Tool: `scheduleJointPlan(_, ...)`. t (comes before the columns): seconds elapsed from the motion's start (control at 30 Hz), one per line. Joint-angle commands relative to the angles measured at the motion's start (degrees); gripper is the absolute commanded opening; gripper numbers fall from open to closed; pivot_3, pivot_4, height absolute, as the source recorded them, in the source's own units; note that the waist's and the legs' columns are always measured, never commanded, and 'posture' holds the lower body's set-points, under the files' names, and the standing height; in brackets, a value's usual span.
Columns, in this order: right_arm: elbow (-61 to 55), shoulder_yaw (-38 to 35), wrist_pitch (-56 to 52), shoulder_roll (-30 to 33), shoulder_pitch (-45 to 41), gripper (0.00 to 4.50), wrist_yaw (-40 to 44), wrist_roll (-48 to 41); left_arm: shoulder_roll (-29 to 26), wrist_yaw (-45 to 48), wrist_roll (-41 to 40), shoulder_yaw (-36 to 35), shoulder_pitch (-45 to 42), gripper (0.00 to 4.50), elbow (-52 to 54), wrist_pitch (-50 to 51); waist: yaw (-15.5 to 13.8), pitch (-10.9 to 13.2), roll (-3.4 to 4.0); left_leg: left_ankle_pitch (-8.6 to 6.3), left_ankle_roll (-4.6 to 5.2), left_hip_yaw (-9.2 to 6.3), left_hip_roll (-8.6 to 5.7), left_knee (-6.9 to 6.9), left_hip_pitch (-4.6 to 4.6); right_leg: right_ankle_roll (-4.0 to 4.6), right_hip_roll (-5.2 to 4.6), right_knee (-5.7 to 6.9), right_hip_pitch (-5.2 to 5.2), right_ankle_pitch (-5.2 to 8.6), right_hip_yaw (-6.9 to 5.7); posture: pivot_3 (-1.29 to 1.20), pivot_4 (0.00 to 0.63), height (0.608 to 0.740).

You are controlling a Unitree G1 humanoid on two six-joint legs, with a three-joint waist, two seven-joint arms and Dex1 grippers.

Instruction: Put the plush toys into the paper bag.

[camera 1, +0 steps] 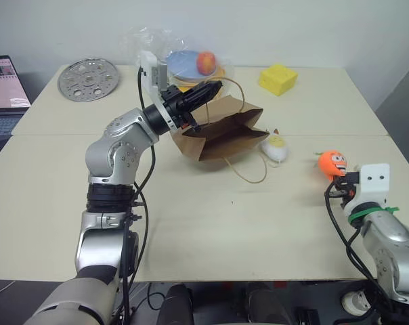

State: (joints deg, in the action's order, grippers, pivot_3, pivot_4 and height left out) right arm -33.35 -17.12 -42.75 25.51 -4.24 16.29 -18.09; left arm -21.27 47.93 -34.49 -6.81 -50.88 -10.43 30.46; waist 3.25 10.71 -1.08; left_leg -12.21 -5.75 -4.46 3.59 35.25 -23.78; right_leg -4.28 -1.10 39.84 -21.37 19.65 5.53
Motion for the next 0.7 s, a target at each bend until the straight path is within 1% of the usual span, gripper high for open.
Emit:
scheduleJointPlan(0.03, -8.88, 0.81, -4.02, 3.92, -2.39, 0.02, 9.57, -11.95, -0.46, 1.18, 0.81, 0.18, -1.26, 0.00, -0.25, -1.67, -0.06, 0.00, 0.00, 0.00, 0.00, 0.00, 0.00, 0.01, 0.01, 0.00, 0.00, 0.02, 0.01, 0.00, 0.00, 0.00, 0.150, 0.740)
scheduleJointPlan(0.1, -10.49, 1.73, -5.80, 6.46, -2.39, 0.02, 11.80, -14.44, -0.52, 1.61, 1.16, 0.27, -1.44, 0.00, -0.78, -2.11, -0.26, 0.00, 0.00, 0.00, 0.00, -0.04, 0.00, 0.04, 0.00, 0.00, 0.00, 0.01, 0.05, 0.00, -0.04, 0.00, 0.150, 0.740)
scheduleJointPlan(0.2, -11.83, 2.59, -7.60, 8.63, -4.26, 0.02, 12.30, -17.28, -0.24, 1.65, 0.96, 0.20, -1.86, 0.00, -0.99, -1.96, -0.57, 0.00, -0.01, -0.01, 0.01, -0.09, 0.00, 0.22, -0.09, 0.00, -0.01, -0.03, 0.08, 0.00, -0.10, 0.00, 0.150, 0.740)
scheduleJointPlan(0.23, -11.10, 4.61, -8.11, 8.53, -6.87, 0.02, 12.18, -17.68, -0.01, 1.74, 0.78, 0.26, -2.14, 0.00, -0.99, -1.75, -0.66, 0.01, -0.01, -0.01, 0.01, -0.09, -0.01, 0.29, -0.12, 0.00, -0.01, -0.03, 0.08, 0.00, -0.10, 0.00, 0.150, 0.740)
scheduleJointPlan(0.27, -8.96, 7.95, -8.61, 6.62, -11.04, 0.02, 10.41, -16.74, 0.26, 2.03, 0.27, 0.37, -2.35, 0.00, -0.60, -1.14, -0.66, 0.01, -0.01, -0.01, 0.02, -0.09, -0.01, 0.40, -0.13, 0.00, -0.01, 0.00, 0.10, 0.00, -0.10, 0.00, 0.150, 0.740)
scheduleJointPlan(0.33, -6.33, 11.90, -9.38, 4.24, -16.11, 0.02, 8.03, -15.54, 0.58, 2.39, -0.31, 0.48, -2.59, 0.00, -0.13, -0.36, -0.24, 0.01, -0.01, -0.01, 0.02, -0.09, -0.01, 0.56, -0.11, -0.01, 0.00, 0.08, 0.12, -0.01, -0.06, 0.00, 0.150, 0.740)
scheduleJointPlan(0.37, -2.70, 15.26, -8.60, 2.50, -19.23, 0.02, 6.90, -13.02, 0.70, 2.59, -0.90, 0.43, -2.84, 0.00, 0.39, 0.26, -0.12, 0.01, -0.01, -0.01, 0.01, -0.09, 0.00, 0.62, -0.10, 0.00, 0.01, 0.13, 0.13, -0.02, -0.04, 0.00, 0.150, 0.740)
scheduleJointPlan(0.47, 3.05, 19.90, -8.05, 0.20, -23.86, 0.02, 5.22, -9.29, 0.83, 2.81, -1.42, 0.35, -3.20, 0.00, 1.15, 1.08, -0.03, 0.01, 0.00, -0.01, 0.02, -0.14, 0.01, 0.67, -0.03, 0.00, 0.05, 0.15, 0.20, -0.04, -0.05, 0.00, 0.150, 0.740)
scheduleJointPlan(0.57, 6.83, 22.99, -8.16, 0.58, -27.34, 0.02, 5.60, -6.53, 1.10, 2.20, -1.58, 0.23, -3.58, 0.00, 1.48, 1.44, -0.40, 0.01, 0.00, -0.01, 0.02, -0.15, 0.01, 0.66, -0.18, 0.00, 0.04, 0.13, 0.10, -0.05, -0.08, 0.00, 0.150, 0.740)
scheduleJointPlan(0.7, 10.48, 26.72, -7.90, 1.61, -29.71, 0.02, 7.08, -3.28, 1.60, 1.35, -2.25, -0.21, -3.86, 0.00, 2.01, 2.22, -0.51, 0.01, 0.00, -0.02, 0.02, -0.17, 0.01, 0.58, -0.24, 0.00, 0.02, 0.11, 0.00, -0.05, -0.14, 0.00, 0.150, 0.740)
